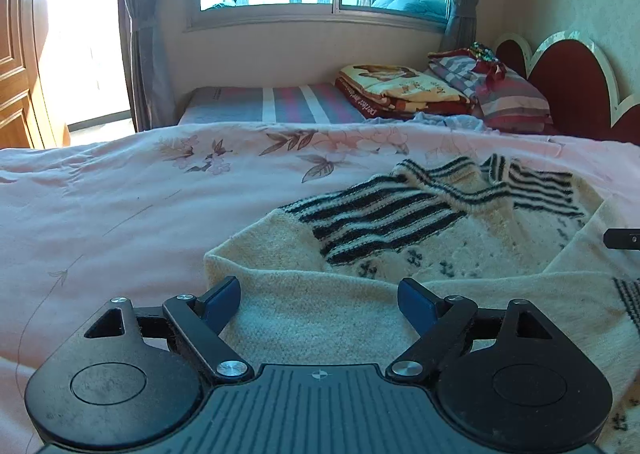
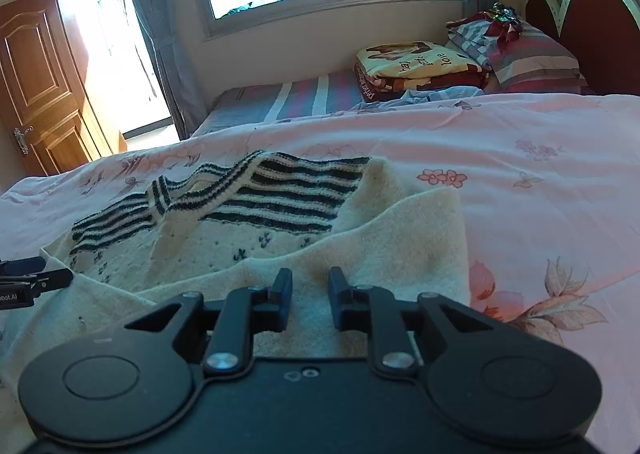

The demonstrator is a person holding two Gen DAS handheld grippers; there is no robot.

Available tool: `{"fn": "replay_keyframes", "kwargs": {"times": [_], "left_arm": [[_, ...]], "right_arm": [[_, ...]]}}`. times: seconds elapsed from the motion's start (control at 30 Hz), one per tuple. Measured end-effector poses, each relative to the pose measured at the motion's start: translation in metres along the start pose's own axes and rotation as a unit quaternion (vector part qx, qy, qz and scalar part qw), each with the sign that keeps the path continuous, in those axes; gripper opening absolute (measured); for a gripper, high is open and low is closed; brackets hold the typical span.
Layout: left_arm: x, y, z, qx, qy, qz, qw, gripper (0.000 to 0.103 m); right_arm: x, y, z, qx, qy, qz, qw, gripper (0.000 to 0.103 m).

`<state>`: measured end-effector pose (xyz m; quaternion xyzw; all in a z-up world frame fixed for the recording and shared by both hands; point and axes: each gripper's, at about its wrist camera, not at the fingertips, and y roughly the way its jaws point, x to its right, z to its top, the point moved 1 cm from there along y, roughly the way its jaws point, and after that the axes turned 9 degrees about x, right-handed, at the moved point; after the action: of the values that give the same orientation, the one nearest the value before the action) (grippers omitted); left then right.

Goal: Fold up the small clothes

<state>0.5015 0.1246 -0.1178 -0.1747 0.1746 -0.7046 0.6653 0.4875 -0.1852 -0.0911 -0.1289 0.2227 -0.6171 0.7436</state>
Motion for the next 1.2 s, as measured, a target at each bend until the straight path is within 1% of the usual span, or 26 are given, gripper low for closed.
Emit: {"fn": "replay_keyframes", "kwargs": {"times": [0.03, 0.07, 0.13, 0.27, 0.37, 0.57, 0.63, 0.7, 0.77, 0.87, 0.93, 1.03, 1.13, 1.2], "left_arm": [[0.001, -0.008, 0.002, 0.006, -0.007, 0.0, 1.0, 0.085], [0.003, -0.015, 0.003, 0.009, -0.012, -0.002, 0.9999, 0.085], [0.006, -0.025, 0.001, 0.015, -0.019, -0.002, 0.9997, 0.085], [0.015, -0.033, -0.01, 0.006, -0.019, -0.005, 0.9998, 0.085], [0.019, -0.031, -0.021, -0.008, -0.015, -0.003, 0.9999, 0.085], [0.022, -0.034, -0.026, -0.009, -0.011, 0.006, 0.9999, 0.085], [0.022, -0.036, -0.027, -0.011, -0.012, 0.008, 0.9998, 0.085], [0.021, -0.042, -0.026, -0.006, -0.014, 0.015, 0.9998, 0.085], [0.023, -0.054, -0.024, 0.009, -0.015, 0.018, 0.9997, 0.085], [0.03, -0.07, -0.023, 0.024, -0.019, 0.001, 0.9995, 0.085], [0.04, -0.075, -0.026, 0.022, -0.014, -0.016, 0.9995, 0.085], [0.053, -0.077, -0.036, 0.011, -0.004, -0.032, 0.9994, 0.085], [0.055, -0.077, -0.048, -0.006, -0.005, -0.031, 0.9995, 0.085], [0.052, -0.077, -0.055, -0.008, -0.008, -0.031, 0.9994, 0.085]], "right_arm": [[0.0, -0.006, 0.002, 0.006, -0.001, 0.0, 1.0, 0.031], [0.0, -0.011, 0.002, 0.01, -0.002, 0.001, 1.0, 0.032], [0.001, -0.02, 0.003, 0.014, -0.003, 0.005, 1.0, 0.032], [0.001, -0.034, -0.002, 0.016, -0.005, 0.011, 1.0, 0.032], [-0.001, -0.041, -0.008, 0.013, -0.004, 0.017, 1.0, 0.032], [-0.003, -0.034, -0.027, -0.019, -0.017, 0.021, 0.999, 0.032], [-0.004, -0.035, -0.029, -0.018, -0.024, 0.02, 0.999, 0.031], [-0.004, -0.039, -0.026, -0.017, -0.02, 0.019, 0.999, 0.031], [-0.004, -0.049, -0.021, -0.003, -0.018, 0.024, 1.0, 0.031], [-0.006, -0.06, -0.019, 0.009, -0.024, 0.033, 0.999, 0.033], [-0.01, -0.064, -0.02, 0.01, -0.03, 0.042, 0.999, 0.033], [-0.017, -0.065, -0.027, 0.003, -0.043, 0.054, 0.998, 0.033], [-0.024, -0.065, -0.036, -0.008, -0.056, 0.069, 0.996, 0.033], [-0.027, -0.063, -0.044, -0.025, -0.069, 0.068, 0.995, 0.031]]}}
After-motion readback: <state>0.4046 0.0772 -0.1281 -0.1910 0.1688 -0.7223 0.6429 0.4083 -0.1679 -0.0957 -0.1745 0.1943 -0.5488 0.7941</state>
